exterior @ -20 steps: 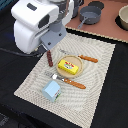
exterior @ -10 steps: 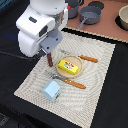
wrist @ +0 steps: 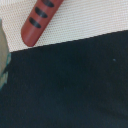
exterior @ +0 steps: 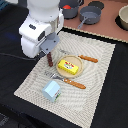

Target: Interact with the objects in diverse but meaningful ways.

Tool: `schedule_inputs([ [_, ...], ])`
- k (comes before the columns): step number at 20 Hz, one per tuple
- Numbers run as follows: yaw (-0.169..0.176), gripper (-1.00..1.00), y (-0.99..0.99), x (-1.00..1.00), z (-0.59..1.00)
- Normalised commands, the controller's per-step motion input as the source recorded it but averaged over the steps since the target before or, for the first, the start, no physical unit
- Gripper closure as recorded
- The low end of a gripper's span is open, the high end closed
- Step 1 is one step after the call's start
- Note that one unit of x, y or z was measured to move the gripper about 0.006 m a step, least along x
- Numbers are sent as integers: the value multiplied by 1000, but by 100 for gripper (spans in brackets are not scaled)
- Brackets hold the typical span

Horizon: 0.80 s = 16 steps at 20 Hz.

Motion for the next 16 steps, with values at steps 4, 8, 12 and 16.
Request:
schedule_inputs([
  [4,-120,-100,143,-118,-187],
  [8,-126,-100,3,0,-5],
  [12,-122,-100,-31,0,-46],
  [16,-126,-100,-74,0,-55],
])
